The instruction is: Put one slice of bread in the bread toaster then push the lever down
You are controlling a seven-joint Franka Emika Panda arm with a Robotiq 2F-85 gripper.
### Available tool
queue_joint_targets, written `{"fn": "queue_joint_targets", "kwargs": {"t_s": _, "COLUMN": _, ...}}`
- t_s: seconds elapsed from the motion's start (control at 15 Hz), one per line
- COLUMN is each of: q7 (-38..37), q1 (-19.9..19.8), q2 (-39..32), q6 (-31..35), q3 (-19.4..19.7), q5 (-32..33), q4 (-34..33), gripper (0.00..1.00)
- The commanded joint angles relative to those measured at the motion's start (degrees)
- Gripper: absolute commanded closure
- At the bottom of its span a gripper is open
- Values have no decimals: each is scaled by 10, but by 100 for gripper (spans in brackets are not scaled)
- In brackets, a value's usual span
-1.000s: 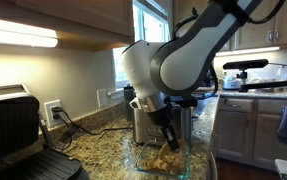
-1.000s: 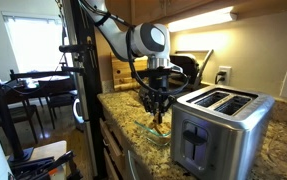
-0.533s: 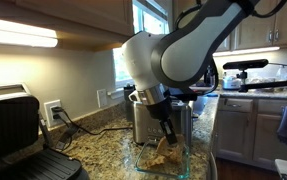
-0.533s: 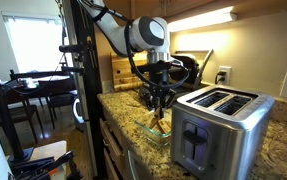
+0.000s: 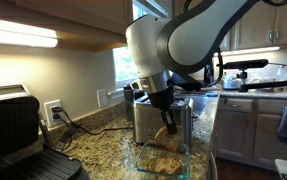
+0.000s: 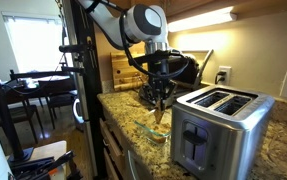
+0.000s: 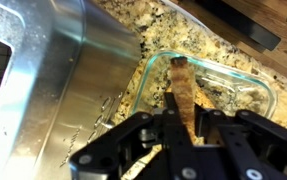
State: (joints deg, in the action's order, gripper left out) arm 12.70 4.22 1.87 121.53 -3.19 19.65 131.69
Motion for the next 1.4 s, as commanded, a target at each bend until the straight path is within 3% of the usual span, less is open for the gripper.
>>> {"fn": "queue_joint_targets", "kwargs": {"t_s": 0.0, "q7": -8, "q1": -6, "q2": 51, "q6": 17, "q3": 3, "q5": 4, "q4": 41, "gripper": 93}}
{"fn": "queue_joint_targets", "kwargs": {"t_s": 1.33, "q7": -6, "q1": -23, "q2": 166, "q6": 17, "q3": 26, "q5": -2, "q4": 67, "gripper": 93}}
